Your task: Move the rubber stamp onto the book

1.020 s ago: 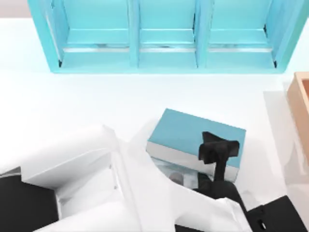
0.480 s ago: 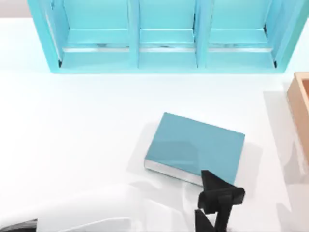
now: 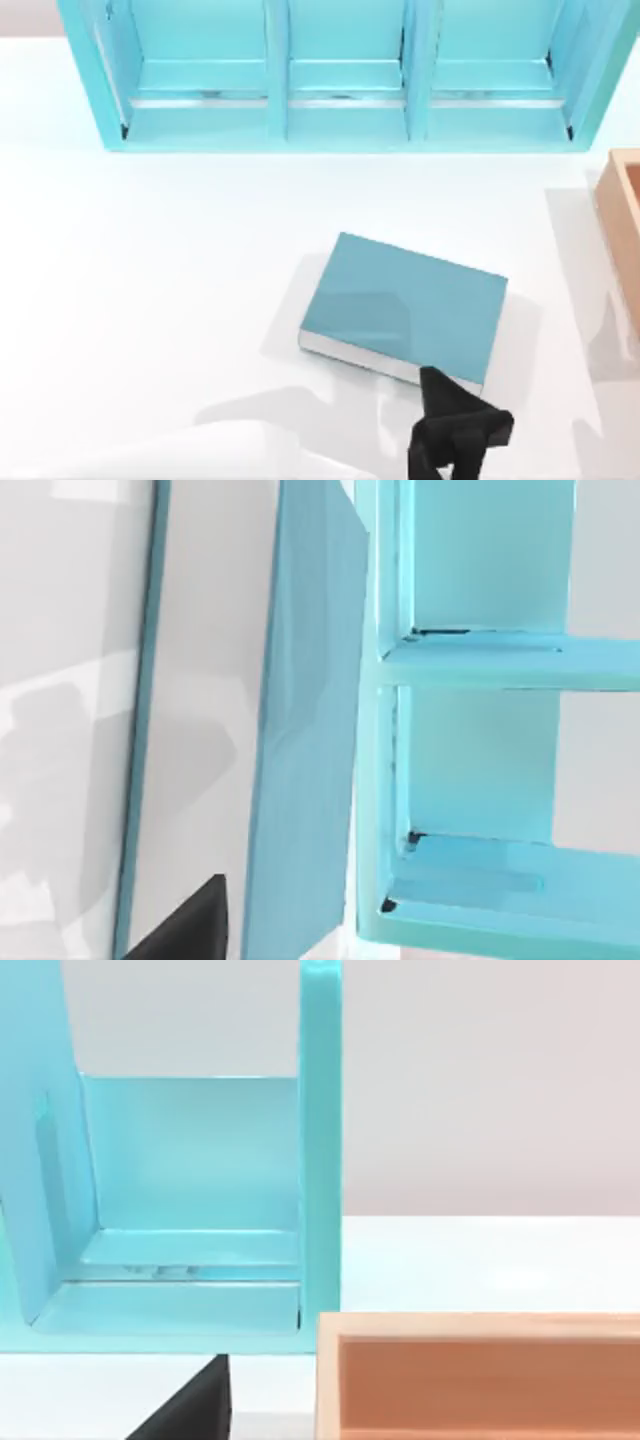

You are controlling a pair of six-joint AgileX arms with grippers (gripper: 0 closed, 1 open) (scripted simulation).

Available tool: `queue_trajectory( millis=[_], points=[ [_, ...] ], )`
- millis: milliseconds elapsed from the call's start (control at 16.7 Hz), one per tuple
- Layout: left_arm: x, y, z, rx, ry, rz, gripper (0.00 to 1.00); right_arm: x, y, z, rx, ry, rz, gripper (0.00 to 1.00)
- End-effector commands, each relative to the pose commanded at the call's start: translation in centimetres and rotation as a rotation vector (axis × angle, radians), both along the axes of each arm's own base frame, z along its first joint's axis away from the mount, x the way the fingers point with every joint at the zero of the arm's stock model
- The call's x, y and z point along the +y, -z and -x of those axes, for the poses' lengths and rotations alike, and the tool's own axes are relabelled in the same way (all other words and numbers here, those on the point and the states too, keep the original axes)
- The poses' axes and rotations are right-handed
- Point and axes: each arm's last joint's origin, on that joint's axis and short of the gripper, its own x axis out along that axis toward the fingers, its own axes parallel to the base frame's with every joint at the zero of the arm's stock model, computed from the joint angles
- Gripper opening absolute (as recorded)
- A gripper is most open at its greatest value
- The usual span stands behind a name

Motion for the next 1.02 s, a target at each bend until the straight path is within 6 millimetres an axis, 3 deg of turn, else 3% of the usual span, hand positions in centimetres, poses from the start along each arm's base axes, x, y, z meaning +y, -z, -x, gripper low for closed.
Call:
queue_trajectory(
  millis=[300,600,780,1020],
  points=[
    [0.1,-0.5,-0.4,0.018,-0.012,-0.002,1.00,0.0,0.0,0.0,0.000,0.000,0.000,1.00],
    [2.1,-5.1,-3.2,0.189,-0.053,-0.008,1.00,0.0,0.0,0.0,0.000,0.000,0.000,1.00],
    [5.5,-8.7,-5.8,0.362,-0.036,-0.034,1.00,0.0,0.0,0.0,0.000,0.000,0.000,1.00],
    [12.6,-12.4,-9.0,0.565,0.130,-0.084,1.00,0.0,0.0,0.0,0.000,0.000,0.000,1.00]
  ],
)
